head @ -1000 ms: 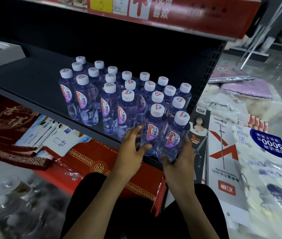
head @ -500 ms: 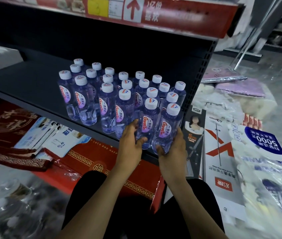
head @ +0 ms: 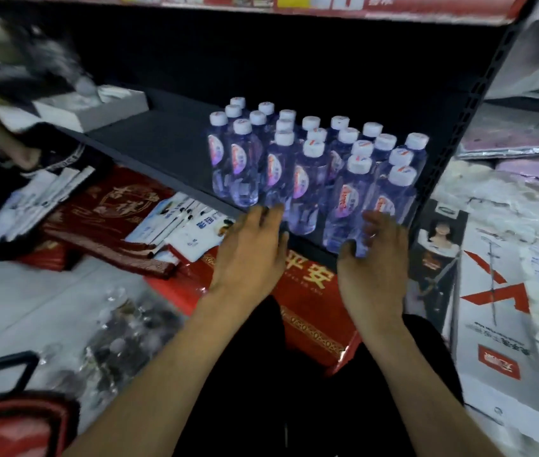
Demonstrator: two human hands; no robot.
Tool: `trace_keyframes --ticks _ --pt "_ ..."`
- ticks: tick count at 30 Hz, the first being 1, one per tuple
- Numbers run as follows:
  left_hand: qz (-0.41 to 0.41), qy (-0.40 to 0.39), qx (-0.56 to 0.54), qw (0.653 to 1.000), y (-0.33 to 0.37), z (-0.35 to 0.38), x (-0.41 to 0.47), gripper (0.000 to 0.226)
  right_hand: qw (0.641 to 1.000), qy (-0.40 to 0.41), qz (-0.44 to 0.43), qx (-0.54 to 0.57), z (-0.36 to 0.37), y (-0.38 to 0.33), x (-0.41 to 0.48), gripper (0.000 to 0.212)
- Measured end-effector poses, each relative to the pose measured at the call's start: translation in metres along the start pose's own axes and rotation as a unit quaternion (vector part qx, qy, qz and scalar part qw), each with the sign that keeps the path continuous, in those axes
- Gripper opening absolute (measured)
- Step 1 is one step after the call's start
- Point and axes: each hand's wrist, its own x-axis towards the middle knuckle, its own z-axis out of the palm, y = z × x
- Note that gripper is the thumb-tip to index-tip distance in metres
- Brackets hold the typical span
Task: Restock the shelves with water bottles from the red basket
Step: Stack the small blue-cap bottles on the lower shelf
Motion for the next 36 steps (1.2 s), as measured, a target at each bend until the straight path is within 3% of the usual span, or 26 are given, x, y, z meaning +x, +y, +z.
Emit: trace_keyframes --ticks 4,7,12,16,20,24,27,29,33,36 --pt "-0.069 0.038 0.121 0.989 -0.051 -0.051 -0.053 0.043 0.985 -0.107 -0.133 -0.007 0.035 -0.065 -0.033 0.039" --pt "-0.145 0.051 0.177 0.972 -0.097 -0.088 -0.115 0.036 0.951 -0.183 -0.246 -0.034 0.071 -0.111 -0.077 0.036" --pt "-0.331 0.033 0.216 0.918 -0.161 -0.141 -0.246 0.034 0.855 -0.322 -0.405 -0.035 0.134 -0.178 -0.179 0.033" --pt "-0.455 0.014 0.196 0.869 -0.201 -0.155 -0.336 0.035 0.765 -0.435 -0.474 -0.034 0.180 -0.211 -0.260 0.030" --pt "-0.594 0.000 0.103 0.798 -0.240 -0.135 -0.413 0.027 0.675 -0.539 -0.499 -0.061 0.236 -0.225 -0.325 0.029" --pt "-0.725 -0.029 -0.036 0.687 -0.269 -0.083 -0.475 0.031 0.575 -0.665 -0.452 -0.149 0.296 -0.216 -0.375 0.028" --pt "-0.770 -0.089 -0.134 0.617 -0.285 -0.038 -0.508 0.028 0.511 -0.706 -0.432 -0.231 0.336 -0.198 -0.391 0.021" --pt "-0.775 -0.126 -0.162 0.598 -0.292 -0.013 -0.521 0.028 0.474 -0.712 -0.440 -0.273 0.361 -0.188 -0.395 0.026" --pt "-0.787 -0.127 -0.193 0.572 -0.306 0.022 -0.538 0.034 0.450 -0.724 -0.425 -0.305 0.405 -0.178 -0.404 0.029" --pt "-0.811 -0.083 -0.259 0.518 -0.312 0.044 -0.545 0.034 0.436 -0.727 -0.410 -0.335 0.432 -0.169 -0.420 0.023"
